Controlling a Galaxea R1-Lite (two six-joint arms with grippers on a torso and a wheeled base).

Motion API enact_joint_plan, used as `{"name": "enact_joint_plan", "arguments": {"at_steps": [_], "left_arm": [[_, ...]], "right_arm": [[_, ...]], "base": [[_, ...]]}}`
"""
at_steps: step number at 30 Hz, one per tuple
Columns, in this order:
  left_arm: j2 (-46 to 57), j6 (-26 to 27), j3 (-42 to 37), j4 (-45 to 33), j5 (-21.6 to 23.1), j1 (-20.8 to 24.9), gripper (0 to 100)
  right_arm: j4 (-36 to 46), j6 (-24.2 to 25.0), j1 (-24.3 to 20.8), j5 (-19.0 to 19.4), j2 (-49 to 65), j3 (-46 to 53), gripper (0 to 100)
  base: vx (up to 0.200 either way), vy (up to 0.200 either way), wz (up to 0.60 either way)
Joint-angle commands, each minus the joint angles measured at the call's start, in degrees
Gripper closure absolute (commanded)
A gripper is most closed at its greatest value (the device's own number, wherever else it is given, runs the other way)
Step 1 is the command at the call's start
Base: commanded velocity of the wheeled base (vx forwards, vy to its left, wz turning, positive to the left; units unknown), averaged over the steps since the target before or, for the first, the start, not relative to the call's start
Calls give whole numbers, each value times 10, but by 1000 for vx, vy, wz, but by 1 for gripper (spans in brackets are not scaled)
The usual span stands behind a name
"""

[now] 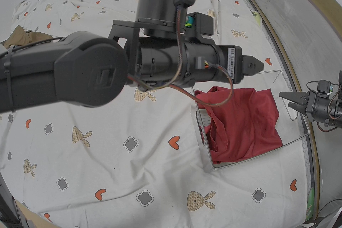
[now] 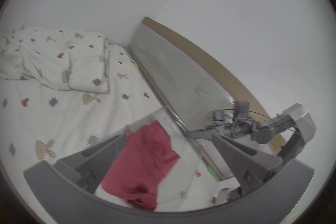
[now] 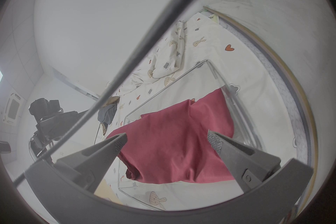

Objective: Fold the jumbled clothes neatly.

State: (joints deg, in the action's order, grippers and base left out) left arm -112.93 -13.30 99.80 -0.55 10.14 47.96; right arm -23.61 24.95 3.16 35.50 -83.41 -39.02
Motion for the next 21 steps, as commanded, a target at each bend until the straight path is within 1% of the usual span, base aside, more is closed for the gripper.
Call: {"name": "enact_joint_plan", "arguments": {"at_steps": [1, 2, 3, 5, 6, 9, 12, 16, 21], "left_arm": [[6, -37, -27, -2, 71, 22, 0], [6, -37, -27, -2, 71, 22, 0], [3, -59, -37, -2, 120, 25, 0], [-7, -68, -46, -2, 154, 23, 0], [-20, -68, -51, -1, 161, 22, 0], [-49, -67, -56, 2, 161, 19, 0], [-75, -67, -55, 1, 162, 13, 0], [-97, -65, -46, 0, 161, 1, 0], [-122, -64, -27, -1, 161, -32, 0]], "right_arm": [[0, 0, -21, -2, -5, 0, 0], [0, 0, -21, -2, -5, 0, 0], [0, 0, -19, -2, -4, 0, 0], [0, 0, -16, -2, 1, 0, 0], [0, 1, -14, -2, 1, 0, 0], [0, 1, -10, -3, 6, 1, 0], [0, 1, 8, -3, 29, 2, 0], [1, 2, 17, -3, 46, 9, 0], [1, 5, 16, -3, 73, 25, 0]], "base": [[0, 0, 0], [0, 0, 0], [0, 0, 0], [0, 0, 0], [0, 0, 0], [0, 0, 0], [0, 0, 0], [0, 0, 0], [0, 0, 0]]}}
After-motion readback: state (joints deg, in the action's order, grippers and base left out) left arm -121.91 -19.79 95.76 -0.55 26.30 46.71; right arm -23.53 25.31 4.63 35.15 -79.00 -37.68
